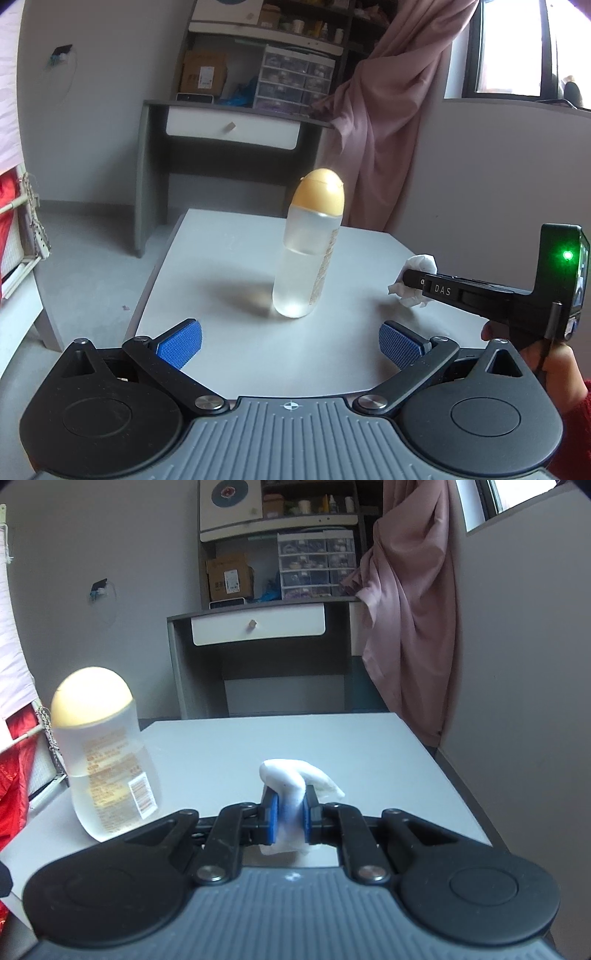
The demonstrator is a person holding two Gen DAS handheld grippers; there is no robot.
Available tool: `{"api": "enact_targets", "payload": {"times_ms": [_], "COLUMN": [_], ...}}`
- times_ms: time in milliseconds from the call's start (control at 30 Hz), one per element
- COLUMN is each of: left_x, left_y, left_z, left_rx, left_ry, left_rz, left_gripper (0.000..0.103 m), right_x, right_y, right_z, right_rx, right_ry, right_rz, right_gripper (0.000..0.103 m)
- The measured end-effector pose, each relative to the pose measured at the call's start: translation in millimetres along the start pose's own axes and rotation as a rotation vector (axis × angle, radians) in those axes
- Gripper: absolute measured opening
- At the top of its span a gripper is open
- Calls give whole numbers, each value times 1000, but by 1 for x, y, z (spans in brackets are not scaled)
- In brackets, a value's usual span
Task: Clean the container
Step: 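Drop the white cloth on the table beside the bottle with the right gripper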
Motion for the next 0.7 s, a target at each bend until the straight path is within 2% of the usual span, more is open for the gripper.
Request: {"api": "enact_targets", "payload": {"times_ms": [33, 167, 200, 433, 533, 600, 700], "left_x": [-1, -3, -3, 1, 7, 13, 21], "left_y": [0, -1, -1, 0, 0, -1, -6], "left_z": [1, 6, 5, -1, -5, -8, -13], "left_rx": [10, 41, 36, 48, 27, 9, -21], "left_ry": [1, 11, 10, -1, 20, 45, 87], "left_rz": [0, -1, -3, -8, -22, -30, -21], "left_gripper": [103, 103, 103, 103, 103, 103, 103], "right_x": [-2, -4, -3, 31, 57, 76, 98], "right_y": [-2, -9, -9, 10, 19, 18, 6], "right_z": [0, 1, 1, 4, 5, 8, 16], "right_rx": [3, 18, 19, 53, 89, 87, 100], "right_ry": [1, 2, 4, -5, -22, -16, -14], "right_rz": [10, 33, 31, -80, -130, -120, -36], "right_gripper": [15, 49, 52, 64, 68, 70, 70]}}
Point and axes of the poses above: each gripper's, at about its wrist camera, not at the fingertips, and x roughly against the way its jaws point, z to its left, y to its top, the point moved 9 cm from there along -x, roughly the way its jaws point, and after that the axes turned 8 degrees about -z, right-handed, at the moved point
